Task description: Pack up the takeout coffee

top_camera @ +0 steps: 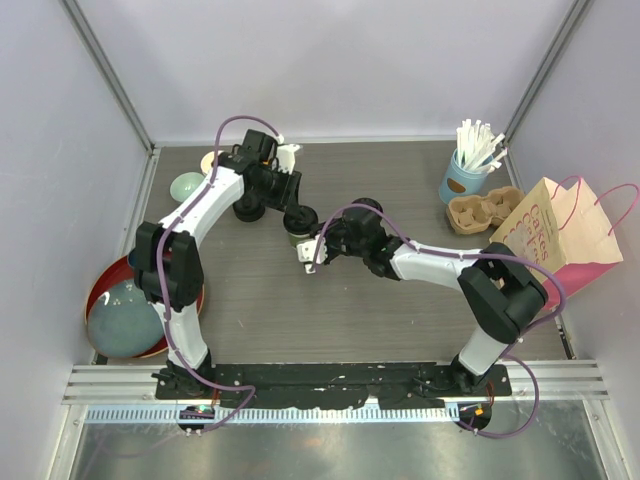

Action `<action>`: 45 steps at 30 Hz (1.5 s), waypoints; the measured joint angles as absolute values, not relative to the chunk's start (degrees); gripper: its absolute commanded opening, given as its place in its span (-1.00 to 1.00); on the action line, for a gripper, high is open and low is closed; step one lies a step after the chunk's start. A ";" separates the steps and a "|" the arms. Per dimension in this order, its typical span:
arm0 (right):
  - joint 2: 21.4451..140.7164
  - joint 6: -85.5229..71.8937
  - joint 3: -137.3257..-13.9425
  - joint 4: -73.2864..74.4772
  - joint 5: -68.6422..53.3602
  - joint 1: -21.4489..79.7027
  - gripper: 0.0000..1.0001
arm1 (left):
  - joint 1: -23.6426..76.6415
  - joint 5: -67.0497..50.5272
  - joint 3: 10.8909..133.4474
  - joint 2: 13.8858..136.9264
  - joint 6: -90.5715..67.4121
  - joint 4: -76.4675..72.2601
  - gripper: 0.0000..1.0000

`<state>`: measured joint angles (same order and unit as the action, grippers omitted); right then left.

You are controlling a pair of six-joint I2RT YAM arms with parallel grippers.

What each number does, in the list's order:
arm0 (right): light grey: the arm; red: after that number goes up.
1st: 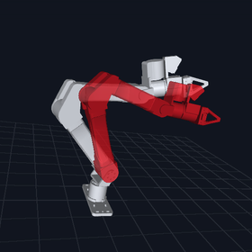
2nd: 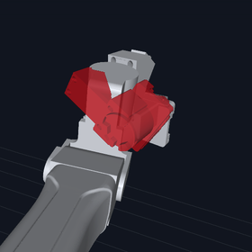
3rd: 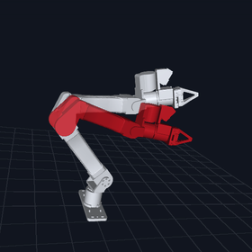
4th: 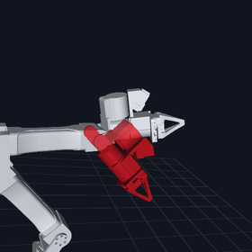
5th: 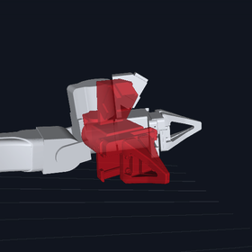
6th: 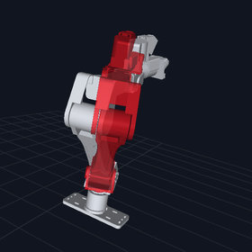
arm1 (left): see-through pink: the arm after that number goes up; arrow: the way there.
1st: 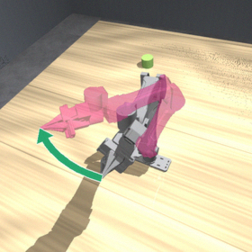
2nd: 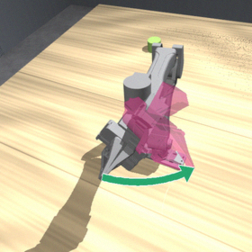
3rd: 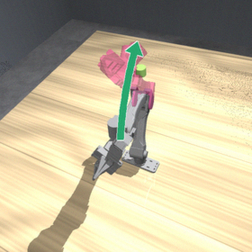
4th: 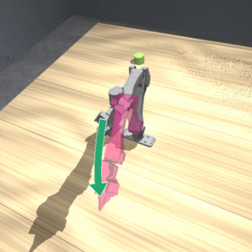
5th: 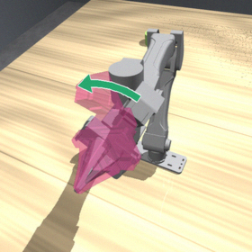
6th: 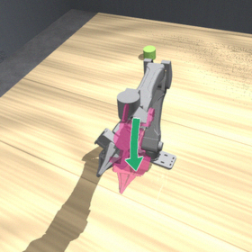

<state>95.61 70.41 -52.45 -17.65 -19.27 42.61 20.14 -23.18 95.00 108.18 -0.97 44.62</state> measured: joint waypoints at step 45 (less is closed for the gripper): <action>98.59 75.79 -47.86 -28.58 4.89 52.10 -0.98 | 18.68 -27.14 83.22 102.50 0.12 32.95 -0.05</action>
